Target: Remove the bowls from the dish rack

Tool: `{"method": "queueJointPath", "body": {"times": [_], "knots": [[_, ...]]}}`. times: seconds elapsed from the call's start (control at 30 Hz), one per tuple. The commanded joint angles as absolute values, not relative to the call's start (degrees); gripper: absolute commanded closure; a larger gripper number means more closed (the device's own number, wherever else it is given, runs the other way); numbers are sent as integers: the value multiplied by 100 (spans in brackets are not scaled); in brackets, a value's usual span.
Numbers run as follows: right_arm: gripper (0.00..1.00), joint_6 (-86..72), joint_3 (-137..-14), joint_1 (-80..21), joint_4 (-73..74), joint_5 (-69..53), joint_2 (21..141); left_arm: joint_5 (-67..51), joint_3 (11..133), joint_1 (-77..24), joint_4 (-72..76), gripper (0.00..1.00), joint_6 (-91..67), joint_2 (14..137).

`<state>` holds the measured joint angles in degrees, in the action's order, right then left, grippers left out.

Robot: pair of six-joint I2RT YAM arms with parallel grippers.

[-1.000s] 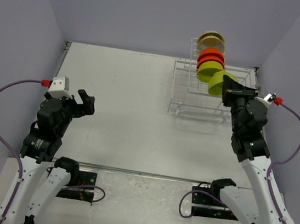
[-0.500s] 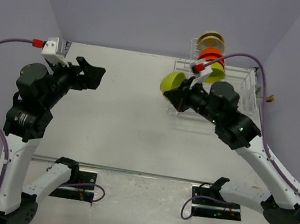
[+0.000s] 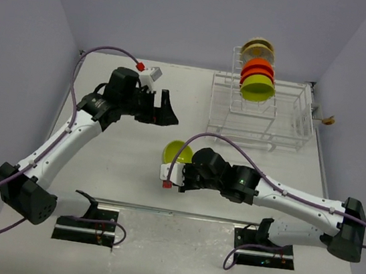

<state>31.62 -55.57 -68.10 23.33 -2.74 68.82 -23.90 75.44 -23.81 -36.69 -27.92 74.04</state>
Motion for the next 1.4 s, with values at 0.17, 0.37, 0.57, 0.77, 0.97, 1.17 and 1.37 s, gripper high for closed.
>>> {"method": "queueJointPath", "body": {"times": [0.17, 0.37, 0.57, 0.77, 0.97, 1.17, 1.37], "knots": [[100, 4552, -5950, -6820, 2188, -510, 7117, -2093, 7049, -3040, -3647, 1, -2681, 7233], [100, 4597, -6222, -6653, 2241, -467, 7435, -1047, 7084, -3418, -3963, 9, -2540, 7286], [100, 4641, -6372, -6653, 2241, -378, 7435, -97, 6839, -3612, -4175, 28, -2452, 7374], [100, 4641, -6407, -6627, 2303, -71, 7655, 193, 6829, -3718, -4183, 68, -2356, 7497], [100, 4395, -6723, -6583, 2601, 325, 8024, 676, 7005, -3832, -4342, 100, -2355, 7699], [100, 3965, -6864, -6557, 2751, 387, 8174, 931, 7066, -3867, -4255, 100, -2452, 7761], [1, 3245, -6698, -6513, 2734, 597, 7981, 1449, 6908, -3824, -3728, 100, -2873, 7497]]}}
